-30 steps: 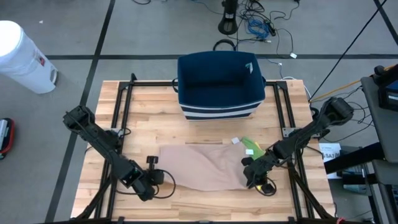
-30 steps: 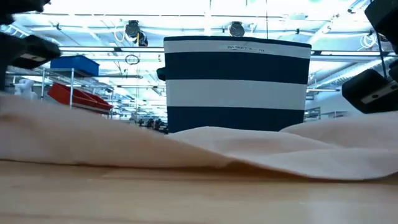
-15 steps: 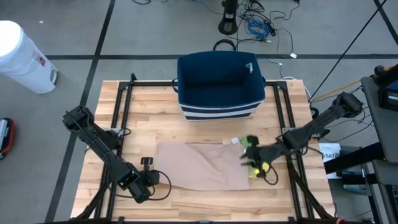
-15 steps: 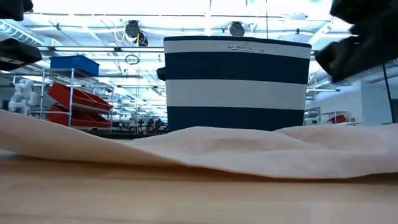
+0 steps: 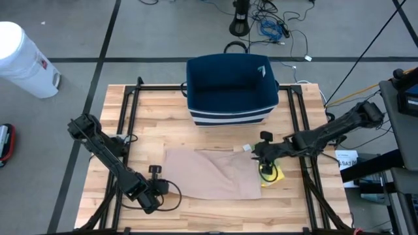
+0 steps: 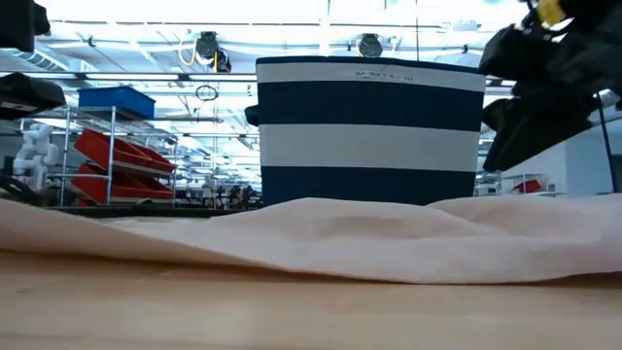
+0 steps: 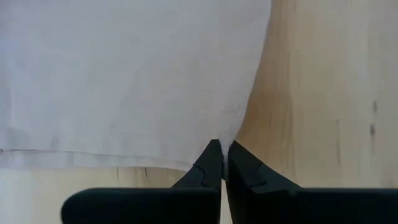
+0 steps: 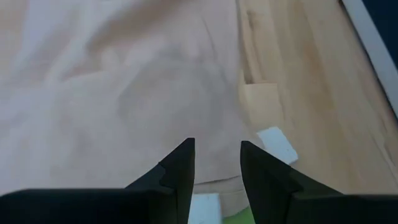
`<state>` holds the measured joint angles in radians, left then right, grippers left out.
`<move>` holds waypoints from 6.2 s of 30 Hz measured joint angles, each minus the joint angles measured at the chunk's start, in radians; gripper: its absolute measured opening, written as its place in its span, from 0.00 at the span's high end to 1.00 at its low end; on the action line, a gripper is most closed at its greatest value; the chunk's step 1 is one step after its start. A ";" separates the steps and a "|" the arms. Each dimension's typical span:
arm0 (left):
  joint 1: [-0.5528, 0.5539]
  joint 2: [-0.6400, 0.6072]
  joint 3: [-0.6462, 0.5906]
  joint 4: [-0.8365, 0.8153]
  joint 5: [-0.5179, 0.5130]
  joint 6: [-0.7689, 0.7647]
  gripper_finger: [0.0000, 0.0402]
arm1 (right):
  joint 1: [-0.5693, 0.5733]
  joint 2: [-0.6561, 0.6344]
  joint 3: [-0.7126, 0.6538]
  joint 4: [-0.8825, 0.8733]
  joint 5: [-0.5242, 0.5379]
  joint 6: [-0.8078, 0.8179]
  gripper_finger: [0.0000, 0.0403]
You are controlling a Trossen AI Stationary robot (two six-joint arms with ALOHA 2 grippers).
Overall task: Fold towel
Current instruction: Fold the light brown towel
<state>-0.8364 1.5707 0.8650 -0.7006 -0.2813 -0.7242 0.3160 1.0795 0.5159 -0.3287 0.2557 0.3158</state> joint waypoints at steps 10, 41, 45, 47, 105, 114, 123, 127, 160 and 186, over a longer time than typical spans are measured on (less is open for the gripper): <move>0.000 0.037 0.000 0.003 0.000 0.020 0.99 | -0.118 0.112 0.000 0.040 -0.072 -0.027 0.72; 0.000 0.065 0.000 0.002 -0.017 0.029 0.99 | -0.205 0.161 0.000 0.078 -0.184 -0.223 1.00; 0.003 0.065 0.000 0.003 -0.018 0.029 0.99 | -0.218 0.138 0.000 0.068 -0.208 -0.212 0.98; 0.007 0.065 0.000 0.002 -0.018 0.029 0.99 | -0.236 0.138 0.000 0.083 -0.262 -0.208 0.93; 0.014 0.064 0.000 0.004 -0.051 0.053 0.99 | -0.370 0.178 0.021 0.001 -0.418 -0.291 0.83; 0.014 0.064 0.000 0.004 -0.051 0.053 0.99 | -0.388 0.228 0.021 0.002 -0.447 -0.248 0.54; 0.014 0.064 0.000 0.005 -0.051 0.054 0.99 | -0.389 0.295 0.022 0.030 -0.490 -0.300 0.73; 0.014 0.064 0.000 0.005 -0.051 0.054 0.99 | -0.389 0.271 0.021 0.029 -0.493 -0.312 0.86; 0.016 0.064 0.000 0.006 -0.051 0.056 0.99 | -0.376 -0.006 0.021 -0.136 -0.462 -0.325 1.00; 0.027 0.064 0.000 0.011 0.008 0.056 0.99 | -0.382 -0.006 0.023 -0.161 -0.385 -0.257 0.63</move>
<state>-0.8089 1.6348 0.8654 -0.6895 -0.2733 -0.6685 -0.0658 1.0737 0.5385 -0.4898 -0.1291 0.0585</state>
